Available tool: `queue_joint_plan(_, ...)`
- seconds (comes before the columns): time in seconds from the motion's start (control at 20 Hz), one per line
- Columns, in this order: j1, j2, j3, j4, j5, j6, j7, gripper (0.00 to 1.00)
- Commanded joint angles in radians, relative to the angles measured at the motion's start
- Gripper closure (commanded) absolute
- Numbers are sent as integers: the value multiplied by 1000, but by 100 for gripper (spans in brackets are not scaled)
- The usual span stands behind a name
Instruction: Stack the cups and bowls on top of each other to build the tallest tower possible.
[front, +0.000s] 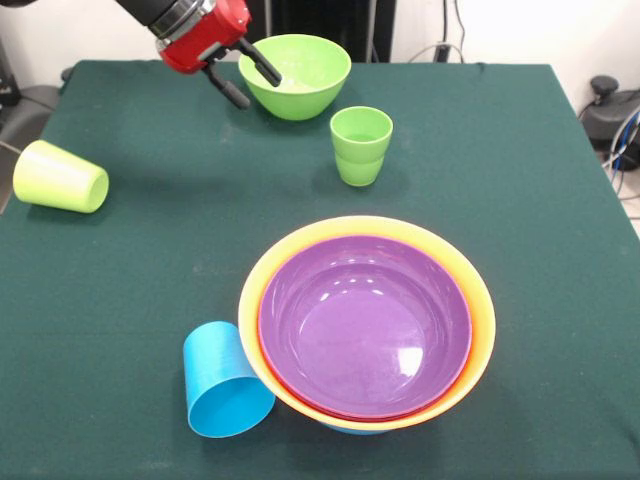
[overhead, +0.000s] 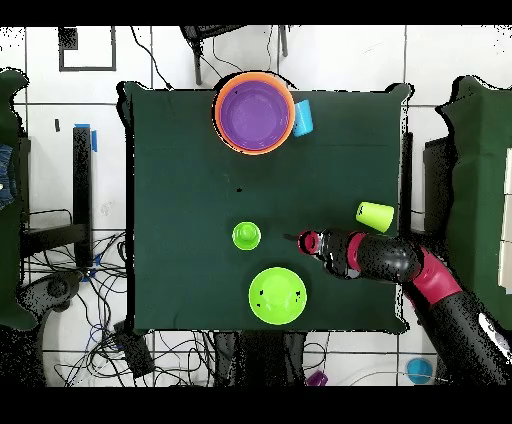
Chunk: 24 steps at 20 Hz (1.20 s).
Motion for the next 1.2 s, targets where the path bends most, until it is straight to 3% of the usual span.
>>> queue_joint_plan(0.05, 39, 34, 7, -28, -91, -40, -199, 0)
queue_joint_plan(0.25, 10, 39, 1, -13, -105, -29, -217, 0)
queue_joint_plan(0.7, -112, -6, 17, 117, -120, -13, -216, 0)
queue_joint_plan(1.2, -144, -56, 58, 192, -108, -27, -154, 0)
